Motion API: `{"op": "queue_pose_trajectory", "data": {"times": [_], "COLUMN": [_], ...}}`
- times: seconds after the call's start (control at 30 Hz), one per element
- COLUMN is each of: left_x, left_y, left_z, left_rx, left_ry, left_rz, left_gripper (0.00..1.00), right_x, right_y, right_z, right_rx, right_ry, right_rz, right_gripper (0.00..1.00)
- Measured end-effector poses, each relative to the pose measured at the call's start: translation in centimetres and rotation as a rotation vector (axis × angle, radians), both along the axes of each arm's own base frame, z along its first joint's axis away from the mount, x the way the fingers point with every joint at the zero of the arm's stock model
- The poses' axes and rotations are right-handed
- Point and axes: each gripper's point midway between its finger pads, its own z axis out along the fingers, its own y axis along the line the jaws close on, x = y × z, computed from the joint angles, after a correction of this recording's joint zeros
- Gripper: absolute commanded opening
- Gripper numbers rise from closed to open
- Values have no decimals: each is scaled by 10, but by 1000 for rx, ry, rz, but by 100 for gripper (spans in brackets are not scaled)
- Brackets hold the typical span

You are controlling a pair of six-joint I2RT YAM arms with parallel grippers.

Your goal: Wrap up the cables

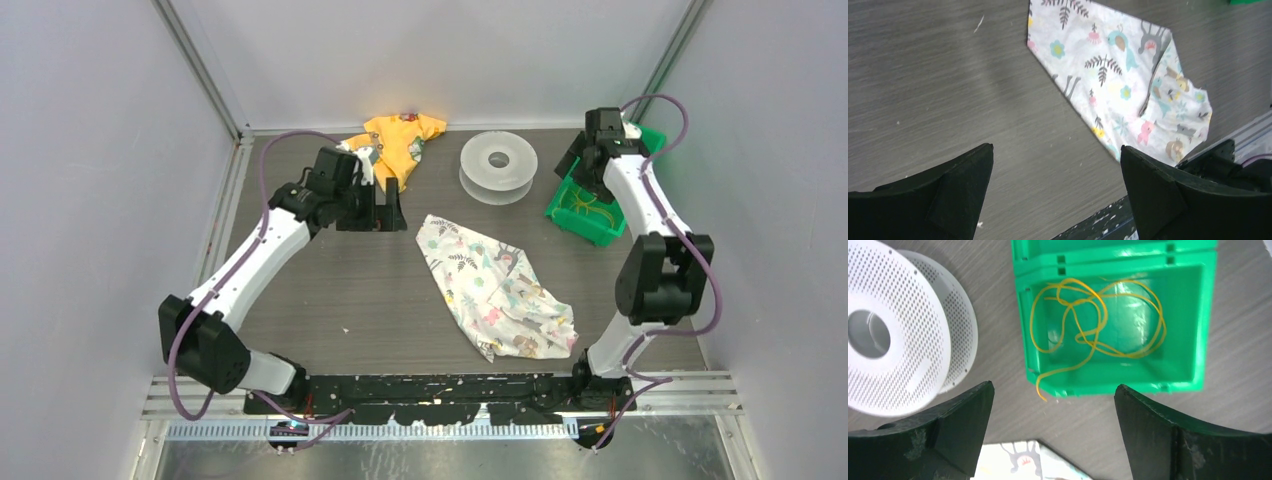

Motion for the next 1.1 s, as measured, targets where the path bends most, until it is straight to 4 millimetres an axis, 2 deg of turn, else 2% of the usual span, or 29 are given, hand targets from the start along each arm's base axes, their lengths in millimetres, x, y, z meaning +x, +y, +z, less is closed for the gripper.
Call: {"op": "queue_pose_trajectory", "data": {"times": [0.1,0.17,0.23,0.3,0.43,0.53,0.6,0.73,0.87,0.93,1.1], "left_x": [21,47,81,104,160,193,213,239,253,259,272], "left_y": [-14,-32,-58,-77,-119,-145,-159,-179,-190,-197,-214], "left_z": [1,-1,-5,-14,-36,-52,-65,-88,-109,-114,-114], "left_rx": [-30,-57,-110,-151,-248,-324,-376,-451,-517,-567,-719], "left_ry": [17,29,38,55,89,108,122,158,189,200,201], "left_rz": [43,72,102,120,159,186,209,253,287,301,300], "left_gripper": [100,100,100,99,89,83,82,80,69,61,51], "right_x": [23,27,27,27,32,35,34,32,21,17,12], "right_y": [0,0,1,1,1,2,3,5,7,6,6], "right_z": [-16,-28,-37,-37,-27,-23,-24,-24,-20,-14,6], "right_rx": [1,5,10,12,12,15,19,28,32,31,28], "right_ry": [22,50,71,73,52,40,45,48,55,48,0], "right_rz": [-1,-1,0,0,1,6,10,16,24,25,28], "right_gripper": [95,95,95,94,94,94,95,95,96,96,96]}}
